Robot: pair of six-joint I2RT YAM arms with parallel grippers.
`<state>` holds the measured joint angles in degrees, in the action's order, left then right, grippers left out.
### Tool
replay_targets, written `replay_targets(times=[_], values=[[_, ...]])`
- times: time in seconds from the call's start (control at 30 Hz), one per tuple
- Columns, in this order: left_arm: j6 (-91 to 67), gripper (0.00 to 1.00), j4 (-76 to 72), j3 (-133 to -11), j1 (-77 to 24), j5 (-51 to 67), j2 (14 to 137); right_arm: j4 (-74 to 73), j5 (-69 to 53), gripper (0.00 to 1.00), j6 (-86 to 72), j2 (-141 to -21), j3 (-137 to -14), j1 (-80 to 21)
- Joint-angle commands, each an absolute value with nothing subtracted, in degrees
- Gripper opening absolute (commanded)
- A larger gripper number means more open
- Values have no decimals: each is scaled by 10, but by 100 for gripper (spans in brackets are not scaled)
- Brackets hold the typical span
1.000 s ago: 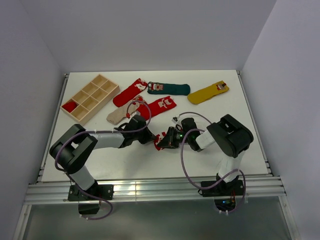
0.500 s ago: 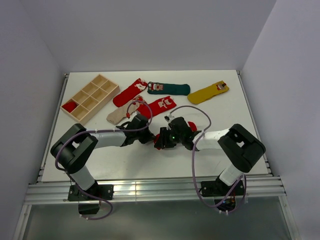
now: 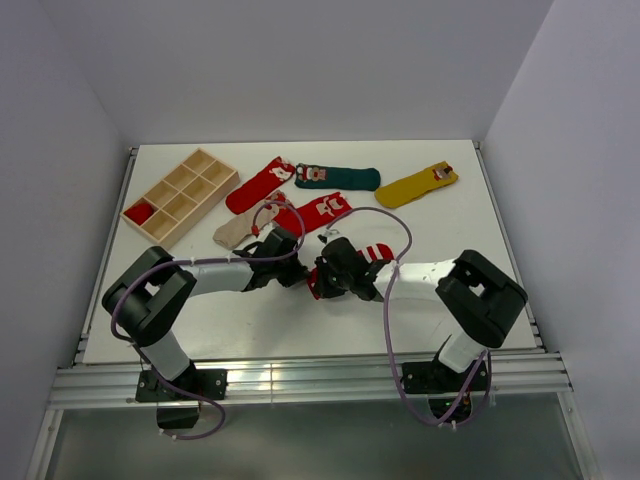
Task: Roll the socks
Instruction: Roll the sock at the center of the board.
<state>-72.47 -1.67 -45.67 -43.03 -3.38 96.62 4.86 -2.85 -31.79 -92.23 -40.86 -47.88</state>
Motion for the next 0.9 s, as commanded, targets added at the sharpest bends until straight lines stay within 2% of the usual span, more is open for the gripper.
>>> replay_targets(times=[0.0, 0.03, 0.13, 0.17, 0.27, 0.5, 0.63, 0.87], values=[[-729, 0, 45, -451, -434, -60, 977, -4, 24, 6, -310, -934, -404, -476], [-731, 0, 42, -448, -434, -60, 974, -2, -2, 0, -309, -931, -401, -469], [-736, 0, 33, -437, -434, -63, 955, 58, -86, 0, -322, -923, -371, -443], [-737, 1, 27, -434, -434, -65, 948, 76, -148, 0, -336, -922, -361, -419], [-737, 6, 16, -422, -435, -72, 919, 162, -259, 0, -370, -930, -324, -382], [-714, 27, -22, -376, -434, -80, 836, 423, -449, 0, -498, -996, -262, -303], [-694, 31, -63, -334, -435, -67, 796, 578, -506, 0, -597, -1054, -236, -274], [-685, 30, -96, -308, -435, -21, 822, 747, -539, 0, -733, -1132, -222, -250]])
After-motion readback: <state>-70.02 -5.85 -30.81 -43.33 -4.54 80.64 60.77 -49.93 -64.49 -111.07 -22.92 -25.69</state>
